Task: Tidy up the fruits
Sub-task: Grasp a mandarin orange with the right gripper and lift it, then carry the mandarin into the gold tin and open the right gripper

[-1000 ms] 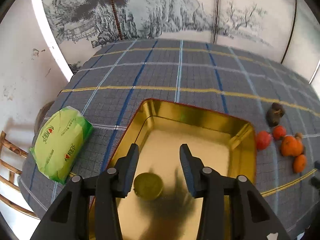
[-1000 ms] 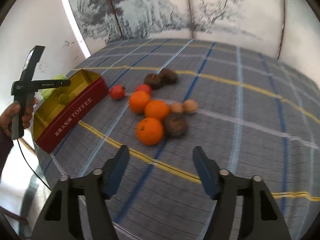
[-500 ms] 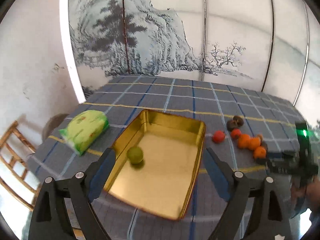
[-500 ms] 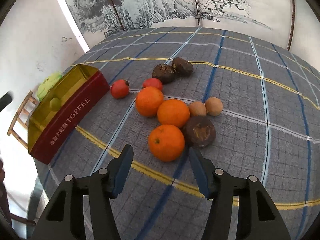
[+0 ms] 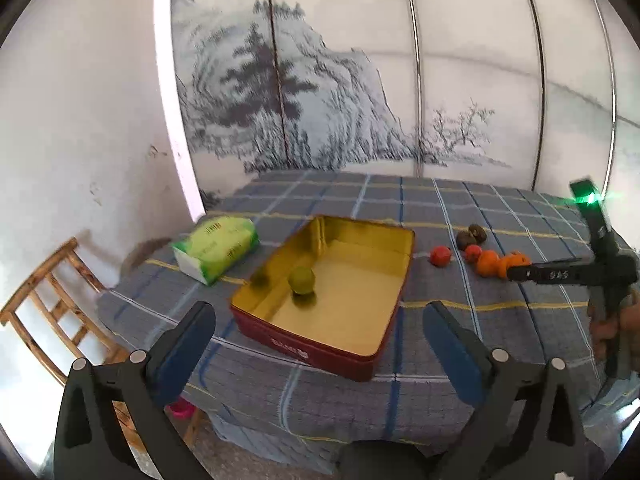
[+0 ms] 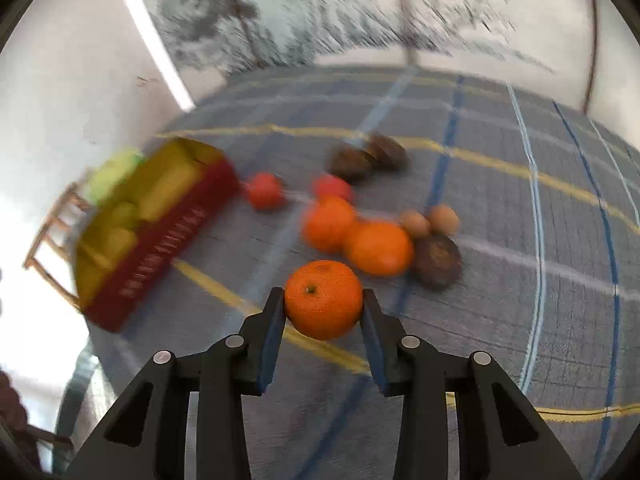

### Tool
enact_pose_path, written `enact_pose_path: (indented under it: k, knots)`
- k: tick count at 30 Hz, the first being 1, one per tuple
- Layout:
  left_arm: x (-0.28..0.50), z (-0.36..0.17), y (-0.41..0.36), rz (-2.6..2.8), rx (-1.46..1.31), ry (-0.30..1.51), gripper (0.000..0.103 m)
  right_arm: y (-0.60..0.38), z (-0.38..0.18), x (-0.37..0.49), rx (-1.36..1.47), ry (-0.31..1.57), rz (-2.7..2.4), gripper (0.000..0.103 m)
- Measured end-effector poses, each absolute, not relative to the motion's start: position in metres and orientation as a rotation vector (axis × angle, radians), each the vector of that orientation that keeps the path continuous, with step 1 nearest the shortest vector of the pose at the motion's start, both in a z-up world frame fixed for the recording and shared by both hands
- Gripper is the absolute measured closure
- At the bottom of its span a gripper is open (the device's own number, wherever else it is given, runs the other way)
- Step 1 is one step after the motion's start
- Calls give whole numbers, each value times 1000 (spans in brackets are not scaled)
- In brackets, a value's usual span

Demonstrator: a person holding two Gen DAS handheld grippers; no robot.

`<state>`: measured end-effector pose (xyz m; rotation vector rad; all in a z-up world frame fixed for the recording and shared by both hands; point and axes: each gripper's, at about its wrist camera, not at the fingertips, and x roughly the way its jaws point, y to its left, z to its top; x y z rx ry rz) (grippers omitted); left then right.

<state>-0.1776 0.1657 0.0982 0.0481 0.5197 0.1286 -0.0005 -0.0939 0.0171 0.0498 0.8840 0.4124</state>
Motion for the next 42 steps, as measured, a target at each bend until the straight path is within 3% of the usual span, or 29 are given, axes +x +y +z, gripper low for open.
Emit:
enact_pose_path:
  k: [8,17,28,42]
  knots:
    - [-170,97,178,160,22,570,0,7,71,33,45,865,667,65]
    - [-144,91,207,210,-34,638,0,127,32,107,-45,1003,736,65]
    - [-122,77,223,202,-69,684,0,172,-8,143,-134,1081,696,65]
    - [-115,71,205,190,-29,721,0,175,-11,150,-102,1071,666,63]
